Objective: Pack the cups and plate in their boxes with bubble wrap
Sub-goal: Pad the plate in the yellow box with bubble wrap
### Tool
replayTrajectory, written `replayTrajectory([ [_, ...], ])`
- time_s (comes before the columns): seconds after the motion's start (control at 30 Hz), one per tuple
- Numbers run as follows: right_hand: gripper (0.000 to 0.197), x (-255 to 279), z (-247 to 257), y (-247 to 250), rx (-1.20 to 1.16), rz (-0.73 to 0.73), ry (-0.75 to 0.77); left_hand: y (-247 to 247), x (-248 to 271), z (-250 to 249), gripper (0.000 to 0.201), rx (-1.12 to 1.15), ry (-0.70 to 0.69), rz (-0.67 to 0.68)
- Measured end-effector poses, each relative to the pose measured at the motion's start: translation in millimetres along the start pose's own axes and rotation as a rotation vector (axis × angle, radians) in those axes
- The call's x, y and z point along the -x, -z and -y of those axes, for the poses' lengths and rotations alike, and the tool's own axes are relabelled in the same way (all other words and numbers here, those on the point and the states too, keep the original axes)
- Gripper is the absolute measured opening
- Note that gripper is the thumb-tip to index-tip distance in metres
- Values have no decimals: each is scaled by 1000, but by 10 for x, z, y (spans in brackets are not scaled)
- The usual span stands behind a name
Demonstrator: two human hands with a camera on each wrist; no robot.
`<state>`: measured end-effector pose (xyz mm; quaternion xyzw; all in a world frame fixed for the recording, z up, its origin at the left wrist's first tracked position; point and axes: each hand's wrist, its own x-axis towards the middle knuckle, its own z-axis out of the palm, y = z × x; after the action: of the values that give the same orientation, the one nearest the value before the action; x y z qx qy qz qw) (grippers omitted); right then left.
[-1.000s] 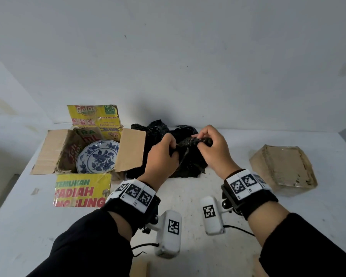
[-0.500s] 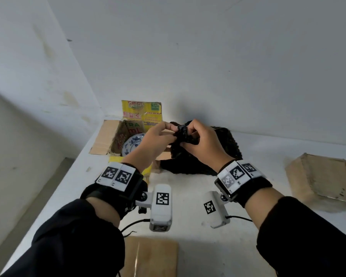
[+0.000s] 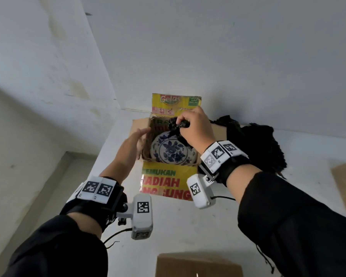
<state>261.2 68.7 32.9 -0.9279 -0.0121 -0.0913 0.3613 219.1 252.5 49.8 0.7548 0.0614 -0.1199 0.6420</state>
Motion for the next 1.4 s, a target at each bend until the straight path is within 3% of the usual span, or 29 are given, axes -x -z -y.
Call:
replayTrajectory([
  [0.1,26,-119,52,-286,-27,17,-101,22,3,23,55,74,-29,115],
  [0.2,24,-231,69,-620,-52,28,-167,32,-56,120,44,61,-92,227],
  [0.3,25,-290,95,-816,15,78,-210,79,-167,387,48,71,-100,254],
  [0.47,31,-255,147,-871,176,344,-158,103,-275,557,47,120,-52,259],
  [0.6,62,-219,114,-825,457,635,-139,132,-269,673,54,198,-116,308],
  [0.67,67,-246,88,-856,532,698,-184,137,-274,730,47,225,-117,315],
  [0.77,58,-373,142,-966,535,693,-352,128,-295,761,42,179,-129,283],
  [0.9,64,-489,249,-977,629,805,-351,131,-299,801,45,150,-152,267],
  [1.03,58,-521,234,-971,596,901,-236,151,-309,764,43,157,-134,270],
  [1.2,76,-326,188,-681,265,818,-268,143,-363,758,46,157,-187,239],
  [1.4,70,-60,228,-560,130,791,-267,77,-418,804,46,131,-230,184],
])
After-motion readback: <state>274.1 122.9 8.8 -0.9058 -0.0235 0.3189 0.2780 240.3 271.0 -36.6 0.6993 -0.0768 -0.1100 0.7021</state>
